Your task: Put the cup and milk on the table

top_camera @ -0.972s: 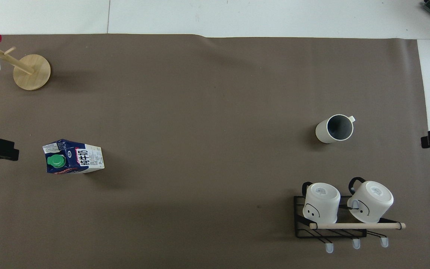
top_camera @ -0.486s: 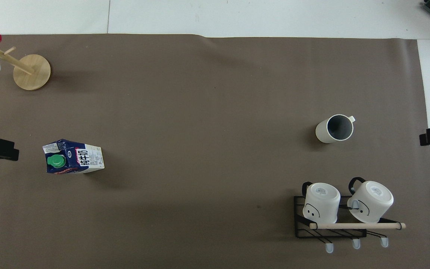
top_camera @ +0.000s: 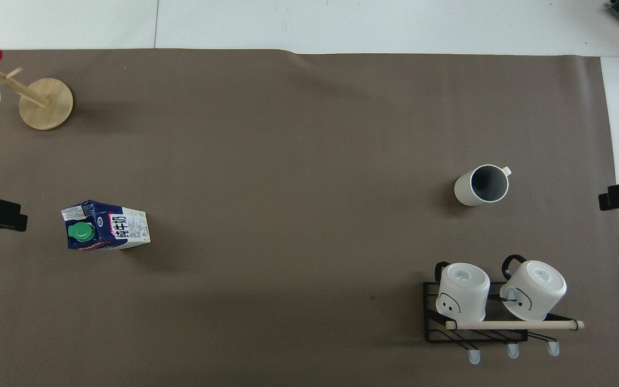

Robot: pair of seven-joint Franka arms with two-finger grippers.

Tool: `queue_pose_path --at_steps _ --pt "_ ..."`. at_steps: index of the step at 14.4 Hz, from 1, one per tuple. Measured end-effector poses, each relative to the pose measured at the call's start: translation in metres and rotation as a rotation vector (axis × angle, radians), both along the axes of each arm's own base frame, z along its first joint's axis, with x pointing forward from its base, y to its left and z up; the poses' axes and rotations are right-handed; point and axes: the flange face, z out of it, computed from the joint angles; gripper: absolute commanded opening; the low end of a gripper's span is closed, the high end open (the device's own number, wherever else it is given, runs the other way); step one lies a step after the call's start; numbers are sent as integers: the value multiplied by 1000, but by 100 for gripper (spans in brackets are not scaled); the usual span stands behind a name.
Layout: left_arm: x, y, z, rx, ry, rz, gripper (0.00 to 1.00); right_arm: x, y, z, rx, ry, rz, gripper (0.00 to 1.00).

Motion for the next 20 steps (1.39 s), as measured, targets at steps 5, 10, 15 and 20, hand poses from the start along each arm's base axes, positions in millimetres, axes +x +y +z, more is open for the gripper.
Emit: queue_pose_path --at_steps 5,10,15,20 --pt "0 0 0 0 0 0 100 0 0 0 0 -1 0 100" --pt "0 0 0 0 0 0 100 0 0 0 0 -1 -1 100" --pt "0 0 0 0 0 0 100 0 -1 -1 0 0 -46 100" --pt "0 0 0 0 0 0 100 16 14 -20 2 -58 -154 100"
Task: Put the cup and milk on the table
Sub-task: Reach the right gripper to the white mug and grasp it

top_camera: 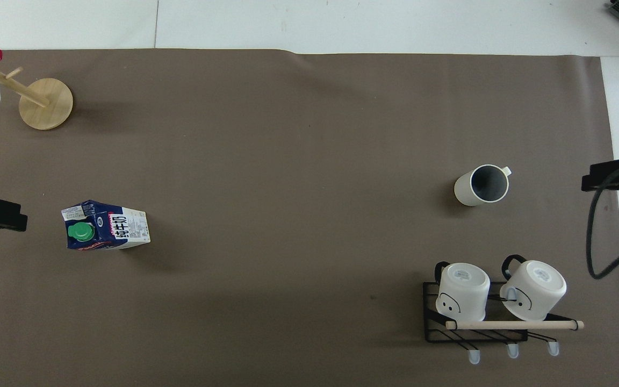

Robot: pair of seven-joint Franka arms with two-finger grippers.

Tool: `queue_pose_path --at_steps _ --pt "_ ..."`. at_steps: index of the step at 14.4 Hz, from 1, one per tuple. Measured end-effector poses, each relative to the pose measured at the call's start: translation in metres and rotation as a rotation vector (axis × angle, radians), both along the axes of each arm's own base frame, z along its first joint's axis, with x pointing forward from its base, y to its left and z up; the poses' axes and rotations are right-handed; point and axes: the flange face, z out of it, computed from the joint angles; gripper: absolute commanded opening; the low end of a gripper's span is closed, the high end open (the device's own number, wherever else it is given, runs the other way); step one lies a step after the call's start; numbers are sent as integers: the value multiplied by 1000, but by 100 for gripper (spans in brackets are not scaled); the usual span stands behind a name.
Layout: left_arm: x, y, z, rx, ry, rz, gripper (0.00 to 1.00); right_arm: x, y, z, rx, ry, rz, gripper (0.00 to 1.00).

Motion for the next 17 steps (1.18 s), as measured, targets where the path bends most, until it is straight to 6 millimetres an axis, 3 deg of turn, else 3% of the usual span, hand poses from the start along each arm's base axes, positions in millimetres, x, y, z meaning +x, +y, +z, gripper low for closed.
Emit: queue_pose_path --at_steps 7,10,13,17 --pt "0 0 0 0 0 0 100 31 58 -58 4 -31 -46 100" --pt "0 0 0 0 0 0 100 54 71 -112 -5 -3 -75 100" --pt "0 0 0 0 0 0 100 79 68 -175 -14 -1 -129 100" --pt "0 0 0 0 0 0 100 75 65 -247 -21 22 -165 100"
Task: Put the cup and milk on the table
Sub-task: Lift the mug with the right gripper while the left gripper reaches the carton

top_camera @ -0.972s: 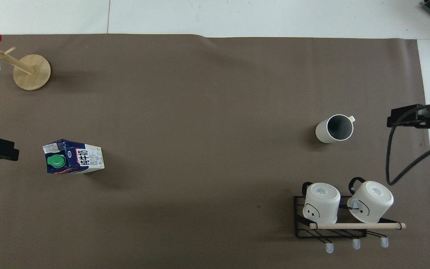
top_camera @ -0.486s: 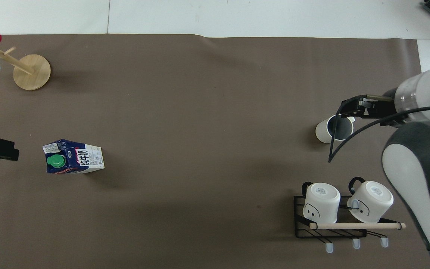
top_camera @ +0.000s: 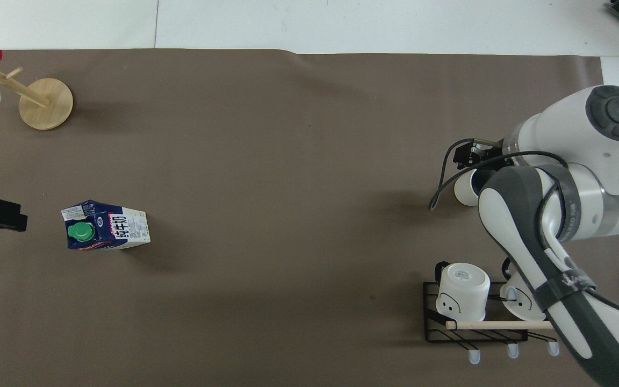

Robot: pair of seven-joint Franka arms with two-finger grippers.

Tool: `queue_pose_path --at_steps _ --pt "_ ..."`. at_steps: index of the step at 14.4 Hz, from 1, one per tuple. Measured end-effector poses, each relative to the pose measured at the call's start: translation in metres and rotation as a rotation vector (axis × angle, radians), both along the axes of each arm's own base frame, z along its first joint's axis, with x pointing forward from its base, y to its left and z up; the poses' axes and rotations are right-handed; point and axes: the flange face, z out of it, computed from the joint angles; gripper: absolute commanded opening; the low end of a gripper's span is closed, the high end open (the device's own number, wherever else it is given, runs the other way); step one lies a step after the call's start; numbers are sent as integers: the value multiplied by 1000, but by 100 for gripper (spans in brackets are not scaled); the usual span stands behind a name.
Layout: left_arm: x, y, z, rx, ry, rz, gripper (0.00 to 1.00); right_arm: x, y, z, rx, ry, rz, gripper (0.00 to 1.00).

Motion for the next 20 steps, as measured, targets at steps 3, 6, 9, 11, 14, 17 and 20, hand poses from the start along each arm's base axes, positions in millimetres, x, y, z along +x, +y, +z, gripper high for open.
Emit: queue_pose_path --at_steps 3,6,9,11,14,17,20 --pt "0 0 0 0 0 0 100 -7 -6 -21 0 5 -19 100" --pt "0 0 0 0 0 0 100 -9 -15 -34 -3 27 -35 100" --pt "0 0 0 0 0 0 100 -8 -18 -48 -5 40 -66 100" --pt "0 0 0 0 -1 -2 100 -6 -18 -56 -6 36 -80 100" --pt "0 -2 1 0 -2 -5 100 -4 -18 -64 -7 39 -82 66" --pt "0 -5 1 1 -3 -11 100 -4 -17 -64 5 39 -91 15" --pt "-1 -8 1 1 -3 -17 100 -4 -16 -63 36 41 -114 0"
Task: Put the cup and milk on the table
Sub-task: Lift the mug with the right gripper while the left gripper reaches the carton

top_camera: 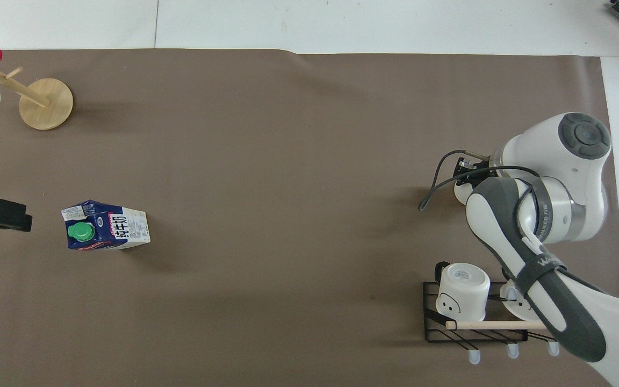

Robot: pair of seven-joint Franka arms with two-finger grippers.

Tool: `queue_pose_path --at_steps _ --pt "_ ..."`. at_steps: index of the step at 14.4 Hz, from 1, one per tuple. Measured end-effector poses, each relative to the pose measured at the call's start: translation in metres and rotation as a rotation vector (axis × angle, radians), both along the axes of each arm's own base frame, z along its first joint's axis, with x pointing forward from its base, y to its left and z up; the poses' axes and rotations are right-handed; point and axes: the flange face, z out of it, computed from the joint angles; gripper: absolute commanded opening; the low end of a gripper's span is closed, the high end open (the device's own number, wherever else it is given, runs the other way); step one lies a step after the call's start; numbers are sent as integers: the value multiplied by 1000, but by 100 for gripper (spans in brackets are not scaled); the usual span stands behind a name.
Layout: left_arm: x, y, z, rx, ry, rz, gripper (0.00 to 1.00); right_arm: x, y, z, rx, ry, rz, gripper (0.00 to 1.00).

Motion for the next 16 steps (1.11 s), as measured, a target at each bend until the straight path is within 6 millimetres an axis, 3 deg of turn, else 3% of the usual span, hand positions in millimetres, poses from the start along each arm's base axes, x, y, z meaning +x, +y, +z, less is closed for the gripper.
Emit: queue_pose_path --at_steps 5,7,13,16 --pt "0 -1 0 0 -2 -2 100 1 0 2 2 -5 -1 0" --pt "0 -1 1 -1 -4 -2 100 6 1 12 3 -19 0 0" --pt "0 -2 1 -3 -4 -3 100 13 13 73 12 -7 20 0" --pt "0 -9 1 -5 -4 -19 100 7 44 95 15 7 73 0"
